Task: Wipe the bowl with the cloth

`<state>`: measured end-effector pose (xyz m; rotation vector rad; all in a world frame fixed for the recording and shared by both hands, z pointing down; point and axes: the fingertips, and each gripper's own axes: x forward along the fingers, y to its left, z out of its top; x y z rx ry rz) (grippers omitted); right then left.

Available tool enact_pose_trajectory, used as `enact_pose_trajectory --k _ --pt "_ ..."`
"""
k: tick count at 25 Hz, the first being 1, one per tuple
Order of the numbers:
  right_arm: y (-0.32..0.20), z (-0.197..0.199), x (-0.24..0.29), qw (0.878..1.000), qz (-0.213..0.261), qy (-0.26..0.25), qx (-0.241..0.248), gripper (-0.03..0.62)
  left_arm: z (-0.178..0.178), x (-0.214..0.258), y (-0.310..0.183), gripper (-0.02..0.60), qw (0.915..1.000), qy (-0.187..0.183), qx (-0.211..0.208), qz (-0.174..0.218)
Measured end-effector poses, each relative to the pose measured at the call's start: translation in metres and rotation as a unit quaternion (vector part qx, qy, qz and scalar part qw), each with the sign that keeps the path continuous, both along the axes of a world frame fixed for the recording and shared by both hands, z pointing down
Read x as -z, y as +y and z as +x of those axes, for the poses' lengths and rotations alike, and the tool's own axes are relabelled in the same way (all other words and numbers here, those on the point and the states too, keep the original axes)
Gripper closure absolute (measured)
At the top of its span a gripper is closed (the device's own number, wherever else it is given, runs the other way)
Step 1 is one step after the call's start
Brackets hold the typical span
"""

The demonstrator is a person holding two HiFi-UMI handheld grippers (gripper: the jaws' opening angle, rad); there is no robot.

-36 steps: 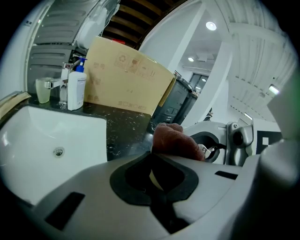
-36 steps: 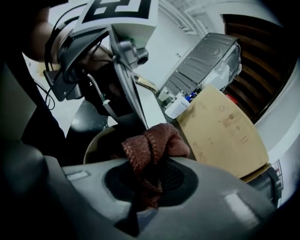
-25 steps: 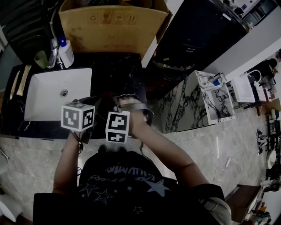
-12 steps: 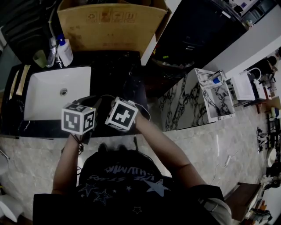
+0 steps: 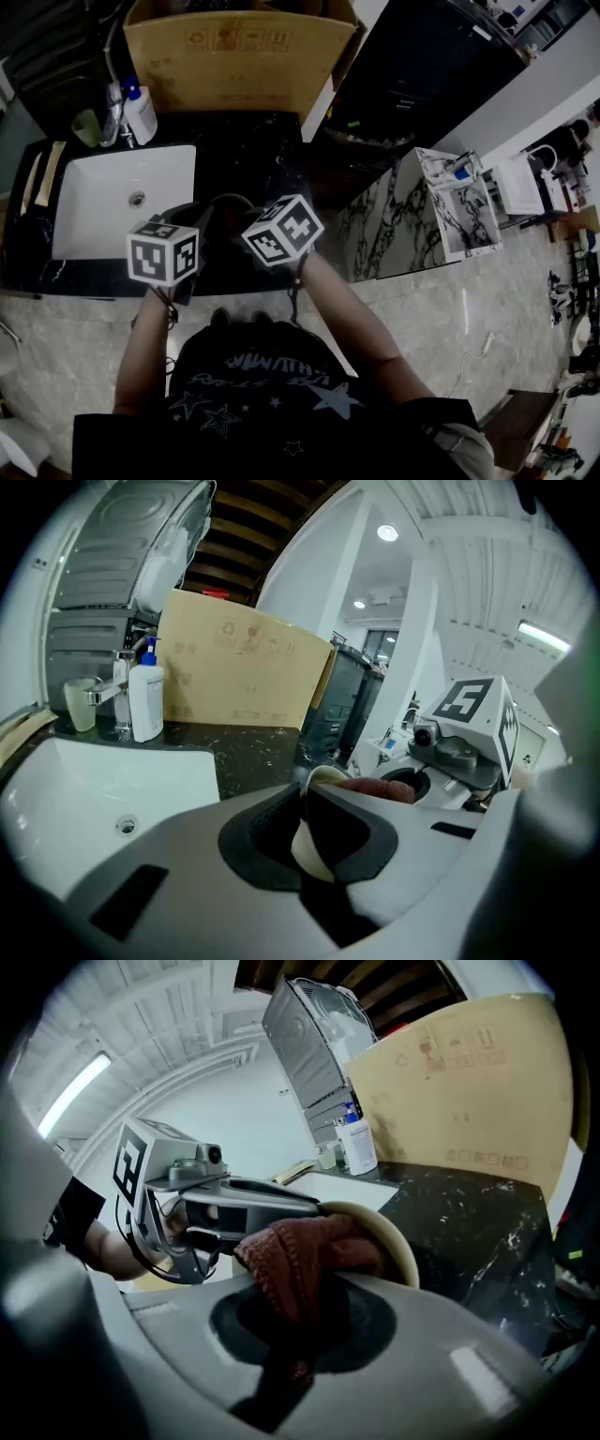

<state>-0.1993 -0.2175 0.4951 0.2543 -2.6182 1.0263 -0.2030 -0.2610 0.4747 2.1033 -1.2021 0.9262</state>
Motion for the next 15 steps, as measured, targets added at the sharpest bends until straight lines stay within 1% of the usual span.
enact_pose_trajectory --k 3,6,8,10,13,15 --pt "-0.007 0.01 0.002 1.0 0.011 0.007 -0.02 0.548 -0.003 -0.002 -0.005 0.554 1.0 0.003 0.005 0.001" --pt "-0.01 0.025 0.008 0.999 0.018 -0.002 -0.042 0.548 -0.011 -0.008 -0.009 0.558 0.9999 -0.003 0.011 -0.006" --pt "-0.015 0.043 0.014 0.997 0.019 -0.015 -0.067 0.548 -0.019 -0.011 -0.012 0.56 0.9997 -0.002 0.024 -0.011" --pt "-0.021 0.066 0.018 0.994 0.016 -0.027 -0.103 0.548 -0.03 -0.01 -0.017 0.56 0.999 0.008 0.044 -0.011" --pt "-0.028 0.098 0.011 0.986 -0.006 -0.031 -0.162 0.548 -0.042 0.001 -0.026 0.56 0.9972 0.024 0.07 0.004" --pt "-0.026 0.107 -0.003 0.981 -0.034 -0.03 -0.188 0.547 -0.045 0.015 -0.033 0.561 0.9955 0.042 0.082 0.023"
